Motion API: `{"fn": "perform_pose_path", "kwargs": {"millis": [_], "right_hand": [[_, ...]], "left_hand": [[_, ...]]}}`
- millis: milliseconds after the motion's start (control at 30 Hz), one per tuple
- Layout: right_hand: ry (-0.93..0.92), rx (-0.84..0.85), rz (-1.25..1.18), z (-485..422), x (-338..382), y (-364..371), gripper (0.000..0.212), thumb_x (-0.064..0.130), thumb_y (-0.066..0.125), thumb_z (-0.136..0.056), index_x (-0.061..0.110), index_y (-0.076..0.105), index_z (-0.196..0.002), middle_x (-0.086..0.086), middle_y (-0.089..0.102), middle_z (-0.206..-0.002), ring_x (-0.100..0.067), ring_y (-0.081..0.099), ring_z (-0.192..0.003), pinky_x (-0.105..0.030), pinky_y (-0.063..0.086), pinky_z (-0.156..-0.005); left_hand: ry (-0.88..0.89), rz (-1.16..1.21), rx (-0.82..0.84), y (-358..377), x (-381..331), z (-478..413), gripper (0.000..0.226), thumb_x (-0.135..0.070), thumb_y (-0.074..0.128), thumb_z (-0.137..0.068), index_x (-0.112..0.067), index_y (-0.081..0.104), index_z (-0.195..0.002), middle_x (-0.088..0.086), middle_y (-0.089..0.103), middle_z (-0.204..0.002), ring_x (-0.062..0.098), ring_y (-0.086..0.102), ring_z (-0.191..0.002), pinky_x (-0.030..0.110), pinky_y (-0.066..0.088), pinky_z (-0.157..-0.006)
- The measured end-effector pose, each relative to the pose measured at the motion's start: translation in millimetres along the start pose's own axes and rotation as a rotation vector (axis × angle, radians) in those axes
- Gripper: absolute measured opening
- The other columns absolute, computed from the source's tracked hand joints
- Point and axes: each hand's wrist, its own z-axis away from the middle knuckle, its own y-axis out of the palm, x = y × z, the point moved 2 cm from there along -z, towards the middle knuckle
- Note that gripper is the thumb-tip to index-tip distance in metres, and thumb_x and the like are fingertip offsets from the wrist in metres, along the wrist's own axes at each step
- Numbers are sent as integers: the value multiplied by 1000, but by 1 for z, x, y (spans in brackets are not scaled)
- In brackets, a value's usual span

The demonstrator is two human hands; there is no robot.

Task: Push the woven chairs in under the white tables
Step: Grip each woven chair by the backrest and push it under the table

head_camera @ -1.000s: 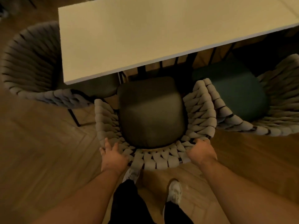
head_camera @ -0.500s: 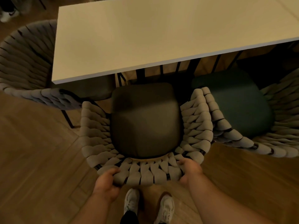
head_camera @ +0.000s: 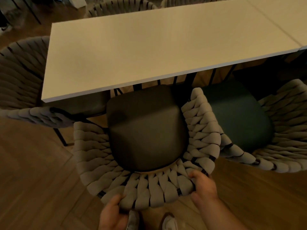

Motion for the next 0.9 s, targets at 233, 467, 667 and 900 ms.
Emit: {"fn": "perform_pose_path", "kwargs": {"millis": [233,467,667,900], "right_hand": [[24,-3,58,-24,20,26,49,-13,66,-86,7,68,-130,-23,74,-116,-48,73,-102,-66,61,-87],[-42,-59,430,-51,54,60,38,6,79,-90,-2,62,-123,-21,67,-113,-36,66,-92,-55,61,-89],[-686,-255,1029,-34,53,65,91,27,73,-100,12,15,-168,-22,23,-171,-43,37,-150,-54,46,-114],[-1191,564,1966,-22,38,53,89,99,24,-86,42,64,-141,17,57,-153,-11,36,-153,-54,-17,-127]], "left_hand": [[82,-79,7,28,-16,-15,32,-15,49,-109,5,63,-129,31,75,-109,47,76,-90,53,62,-65],[248,-426,-39,54,-62,-32,39,-20,81,-89,-9,70,-125,20,77,-120,38,72,-110,53,60,-88],[1018,-1285,-457,62,-82,-12,132,-48,91,-78,-27,-2,-170,11,2,-178,42,17,-160,59,31,-124],[707,-2643,63,114,-66,-9,125,-110,33,-60,-44,27,-166,-14,39,-168,15,37,-153,51,14,-130]]}}
